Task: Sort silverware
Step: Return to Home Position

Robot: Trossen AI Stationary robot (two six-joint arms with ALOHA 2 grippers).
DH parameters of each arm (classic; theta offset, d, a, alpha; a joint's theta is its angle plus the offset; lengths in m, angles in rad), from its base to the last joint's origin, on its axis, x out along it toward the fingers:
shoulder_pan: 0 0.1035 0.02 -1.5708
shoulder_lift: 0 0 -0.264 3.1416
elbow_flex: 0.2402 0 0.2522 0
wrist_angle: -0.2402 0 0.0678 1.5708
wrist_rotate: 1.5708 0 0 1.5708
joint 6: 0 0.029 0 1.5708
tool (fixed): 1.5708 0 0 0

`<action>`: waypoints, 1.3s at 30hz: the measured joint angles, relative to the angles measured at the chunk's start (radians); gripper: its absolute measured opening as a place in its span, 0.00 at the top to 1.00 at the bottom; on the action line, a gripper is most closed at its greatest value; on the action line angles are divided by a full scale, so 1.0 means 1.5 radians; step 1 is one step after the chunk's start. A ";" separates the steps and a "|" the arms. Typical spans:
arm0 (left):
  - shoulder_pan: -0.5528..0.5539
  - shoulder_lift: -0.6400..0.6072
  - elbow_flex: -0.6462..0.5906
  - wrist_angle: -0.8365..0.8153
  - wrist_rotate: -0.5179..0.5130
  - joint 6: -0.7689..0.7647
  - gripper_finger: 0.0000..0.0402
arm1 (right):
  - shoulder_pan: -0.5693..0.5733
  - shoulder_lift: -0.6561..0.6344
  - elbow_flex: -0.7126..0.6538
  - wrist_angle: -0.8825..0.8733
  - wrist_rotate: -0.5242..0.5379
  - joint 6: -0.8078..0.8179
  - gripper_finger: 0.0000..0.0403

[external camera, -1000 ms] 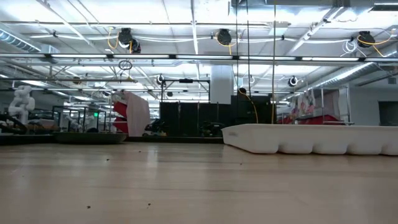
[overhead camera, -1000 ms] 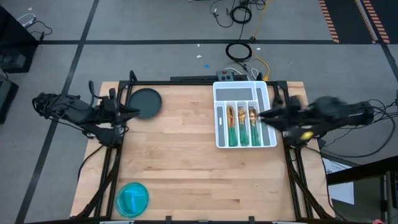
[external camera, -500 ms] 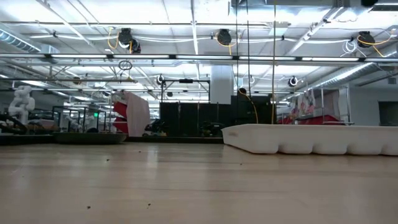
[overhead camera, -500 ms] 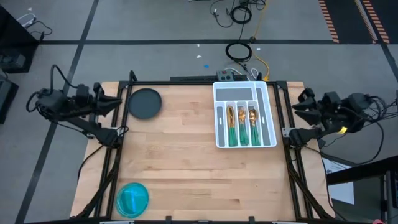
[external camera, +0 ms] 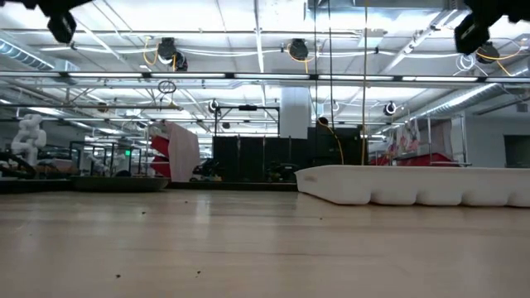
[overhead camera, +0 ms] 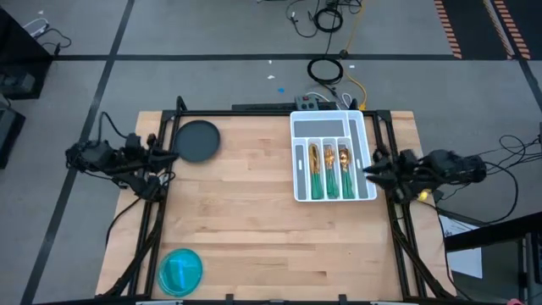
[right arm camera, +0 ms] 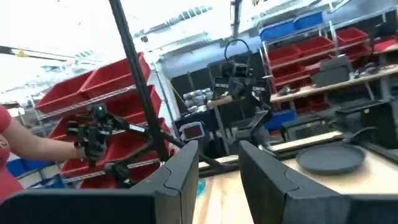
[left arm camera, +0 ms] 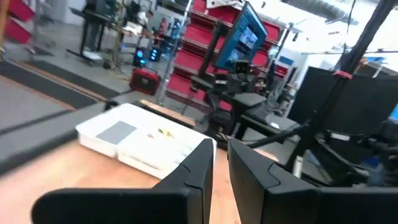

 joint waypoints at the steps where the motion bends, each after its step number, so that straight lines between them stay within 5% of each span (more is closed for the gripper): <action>1: 0.000 -0.013 -0.020 0.009 0.007 -0.008 0.86 | 0.000 0.000 -0.024 0.028 -0.009 0.004 0.74; 9: 0.000 -0.031 -0.118 0.100 0.133 -0.011 0.86 | 0.000 0.000 -0.212 0.320 -0.118 -0.012 0.74; 21: 0.000 -0.031 -0.262 0.169 0.209 0.018 0.86 | 0.000 0.000 -0.216 0.246 -0.184 -0.017 0.74; 28: 0.000 -0.030 -0.396 0.361 0.234 0.005 0.86 | 0.000 0.000 -0.215 0.225 -0.183 -0.018 0.74; 39: 0.000 -0.023 -0.399 0.374 0.223 0.007 0.86 | 0.000 0.001 -0.215 0.215 -0.166 0.060 0.74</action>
